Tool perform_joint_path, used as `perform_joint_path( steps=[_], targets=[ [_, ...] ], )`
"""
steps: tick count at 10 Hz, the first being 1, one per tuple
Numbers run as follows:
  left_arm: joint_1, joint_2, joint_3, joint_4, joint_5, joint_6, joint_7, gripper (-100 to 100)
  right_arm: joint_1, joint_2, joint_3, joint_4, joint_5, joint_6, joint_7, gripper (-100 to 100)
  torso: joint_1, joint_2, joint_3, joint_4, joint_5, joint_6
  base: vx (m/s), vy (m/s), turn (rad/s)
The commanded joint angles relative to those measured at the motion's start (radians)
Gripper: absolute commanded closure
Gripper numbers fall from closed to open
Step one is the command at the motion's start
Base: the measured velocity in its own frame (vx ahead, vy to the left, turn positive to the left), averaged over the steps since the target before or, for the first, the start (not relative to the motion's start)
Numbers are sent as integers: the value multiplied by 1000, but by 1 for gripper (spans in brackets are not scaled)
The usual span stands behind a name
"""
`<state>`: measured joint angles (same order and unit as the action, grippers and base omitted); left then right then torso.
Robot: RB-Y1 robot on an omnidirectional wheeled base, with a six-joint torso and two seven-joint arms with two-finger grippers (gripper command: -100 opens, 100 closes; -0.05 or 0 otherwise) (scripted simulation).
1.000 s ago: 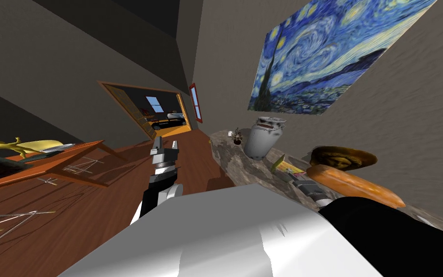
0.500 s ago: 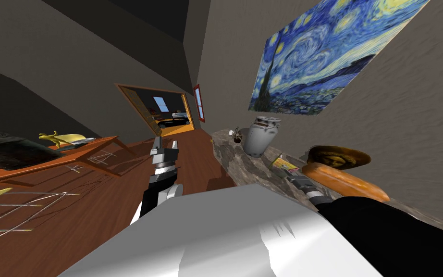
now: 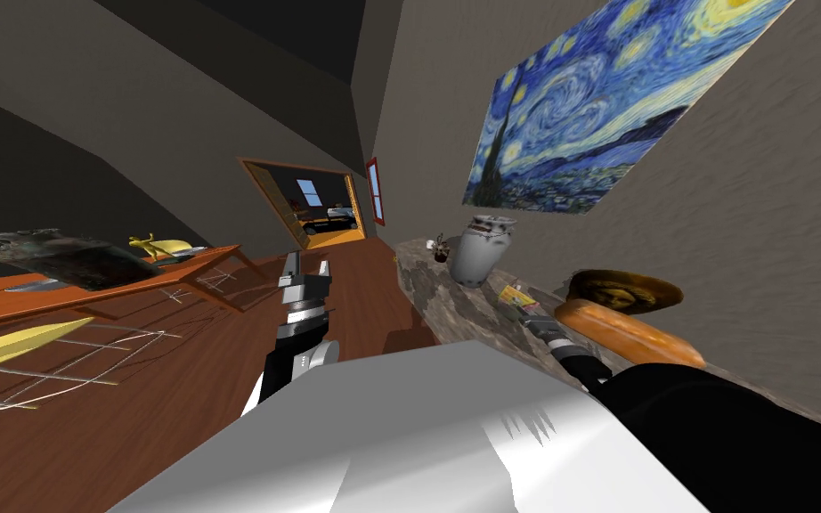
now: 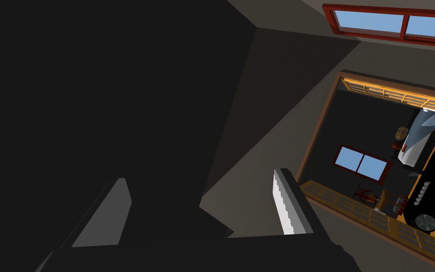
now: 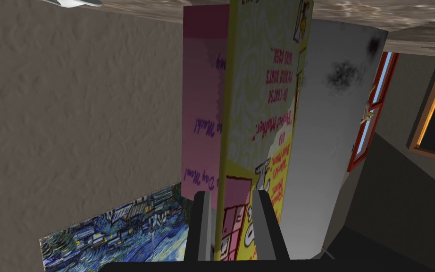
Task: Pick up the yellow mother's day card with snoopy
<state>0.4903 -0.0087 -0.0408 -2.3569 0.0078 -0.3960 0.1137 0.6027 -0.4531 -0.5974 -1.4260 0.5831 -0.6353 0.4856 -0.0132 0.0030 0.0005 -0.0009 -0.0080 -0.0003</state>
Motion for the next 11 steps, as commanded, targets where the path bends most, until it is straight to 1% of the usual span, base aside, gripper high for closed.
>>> perform_joint_path(
  steps=[1,2,3,4,5,6,7,8,9,11],
  targets=[
    [0,0,0,0,0,0,0,0,-6,1,4,0,1,46,2,100,0,0,0,0,0,0,-83,-27,34],
    [0,0,0,0,0,0,0,0,-36,5,35,-32,8,75,5,100,-1,-3,-2,-1,-1,2,-132,-35,128],
    [0,0,0,0,0,0,0,0,-36,5,35,-32,8,105,5,100,-1,-2,-1,-1,-1,-1,-142,-27,132],
    [0,0,0,0,0,0,0,0,-36,5,35,-32,8,131,5,100,-1,-2,-1,-1,-1,2,-69,-12,0],
    [0,0,0,0,0,0,0,0,-66,10,66,-63,16,159,8,100,-1,-4,-2,-1,0,3,-128,-32,106],
    [0,0,0,0,0,0,0,0,-66,10,66,-63,16,184,8,100,-2,-3,-2,-1,-1,0,-154,-60,140],
    [0,0,0,0,0,0,0,0,-66,10,66,-63,16,211,8,100,-3,-2,-1,-1,-1,2,-83,-27,19],
    [0,0,0,0,0,0,0,0,-95,14,97,-95,23,241,11,100,-3,-3,-2,-2,-1,4,-132,-22,108],
    [0,0,0,0,0,0,0,0,-95,14,97,-95,23,260,11,100,-2,-3,-2,-1,-1,1,-149,-29,125],
    [0,0,0,0,0,0,0,0,-95,14,97,-95,23,303,11,100,-1,-4,-2,-1,0,4,-47,-1,-3]
  ],
)
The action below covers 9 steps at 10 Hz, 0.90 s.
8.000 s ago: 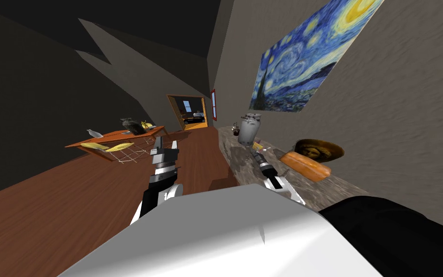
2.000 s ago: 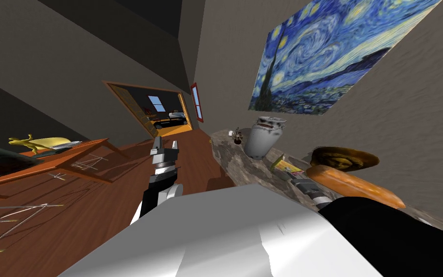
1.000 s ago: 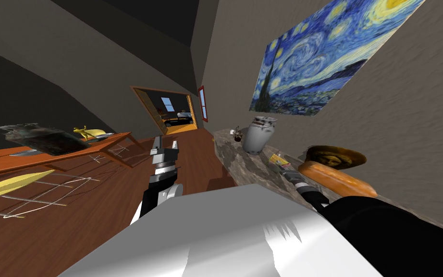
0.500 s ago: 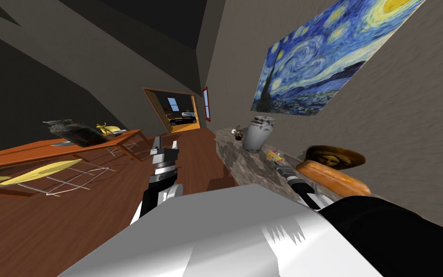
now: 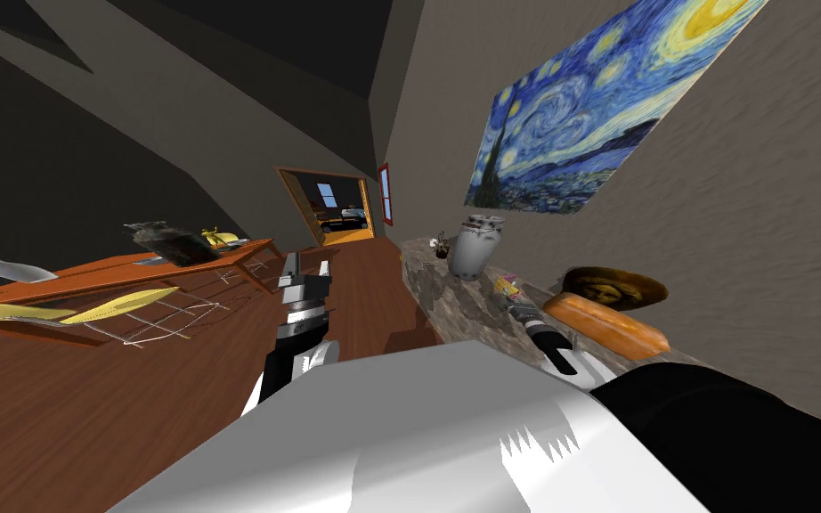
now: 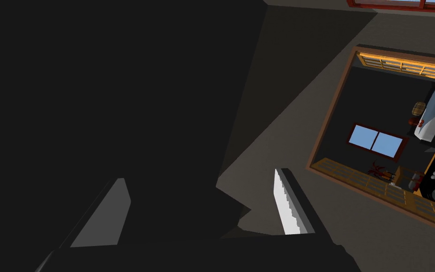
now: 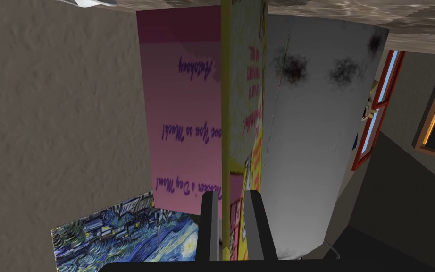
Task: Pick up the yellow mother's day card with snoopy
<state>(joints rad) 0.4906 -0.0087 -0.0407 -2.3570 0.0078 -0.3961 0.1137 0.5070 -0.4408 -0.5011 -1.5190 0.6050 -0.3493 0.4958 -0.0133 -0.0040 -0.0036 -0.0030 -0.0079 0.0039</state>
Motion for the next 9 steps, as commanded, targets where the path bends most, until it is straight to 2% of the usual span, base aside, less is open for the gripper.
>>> perform_joint_path(
  steps=[1,3,4,6,7,9],
  targets=[
    [0,0,0,0,0,0,0,0,-30,6,31,-34,8,50,4,100,0,0,0,0,0,0,-112,-9,150],
    [0,0,0,0,0,0,0,0,-30,6,31,-34,8,102,4,100,0,5,3,1,0,-1,-123,-22,69],
    [0,0,0,0,0,0,0,0,-60,11,62,-65,15,137,7,100,-1,4,2,1,0,1,-138,-30,124],
    [0,0,0,0,0,0,0,0,-60,11,62,-65,15,188,7,100,-1,6,4,2,0,0,-115,-15,67],
    [0,0,0,0,0,0,0,0,-90,16,93,-97,22,220,10,100,0,4,3,2,0,1,-154,-8,140],
    [0,0,0,0,0,0,0,0,-90,16,93,-97,22,274,10,100,1,7,5,3,0,1,-114,-7,59]
  ],
)
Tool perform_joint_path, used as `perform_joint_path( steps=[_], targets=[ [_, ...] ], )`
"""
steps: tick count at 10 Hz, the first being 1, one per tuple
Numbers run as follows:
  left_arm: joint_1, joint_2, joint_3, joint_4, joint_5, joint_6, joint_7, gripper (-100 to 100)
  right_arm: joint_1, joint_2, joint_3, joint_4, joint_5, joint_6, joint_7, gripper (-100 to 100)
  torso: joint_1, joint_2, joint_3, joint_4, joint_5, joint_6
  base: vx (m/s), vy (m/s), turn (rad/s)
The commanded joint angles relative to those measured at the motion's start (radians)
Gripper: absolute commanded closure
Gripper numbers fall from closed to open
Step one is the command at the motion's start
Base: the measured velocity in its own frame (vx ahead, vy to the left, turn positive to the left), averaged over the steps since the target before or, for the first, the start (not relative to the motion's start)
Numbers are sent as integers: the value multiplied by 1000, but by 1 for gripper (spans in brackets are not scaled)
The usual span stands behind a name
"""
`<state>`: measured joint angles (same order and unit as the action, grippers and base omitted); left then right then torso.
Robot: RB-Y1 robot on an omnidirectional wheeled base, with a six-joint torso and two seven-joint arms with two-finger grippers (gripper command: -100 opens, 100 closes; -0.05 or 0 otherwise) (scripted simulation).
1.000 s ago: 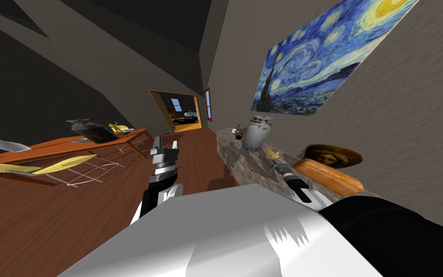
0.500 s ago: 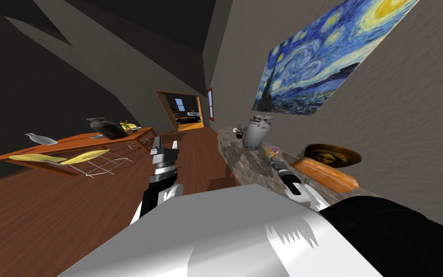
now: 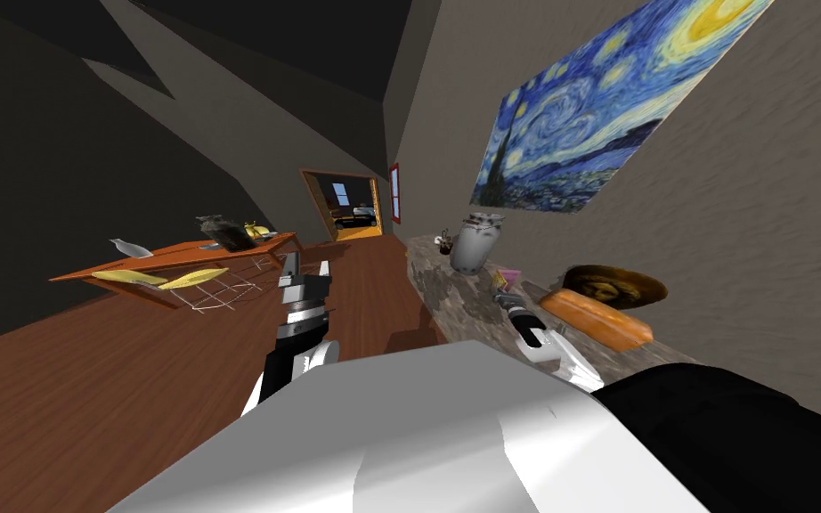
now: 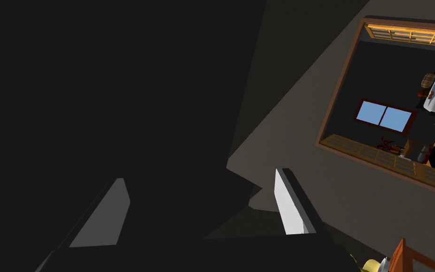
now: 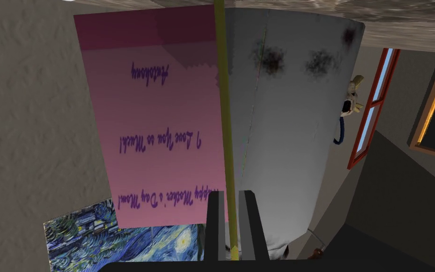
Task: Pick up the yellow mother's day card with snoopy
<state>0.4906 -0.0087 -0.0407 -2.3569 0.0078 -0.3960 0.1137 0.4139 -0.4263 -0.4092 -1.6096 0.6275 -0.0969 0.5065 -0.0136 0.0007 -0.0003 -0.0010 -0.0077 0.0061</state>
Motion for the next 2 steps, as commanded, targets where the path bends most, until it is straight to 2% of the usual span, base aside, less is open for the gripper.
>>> perform_joint_path(
  steps=[1,2],
  targets=[
    [0,0,0,0,0,0,0,0,0,0,0,0,0,0,0,100,0,0,0,0,0,0,-19,-3,-21],
    [0,0,0,0,0,0,0,0,1,0,-1,1,0,6,0,0,0,-3,-2,0,0,-1,-7,-1,-4]
  ],
)
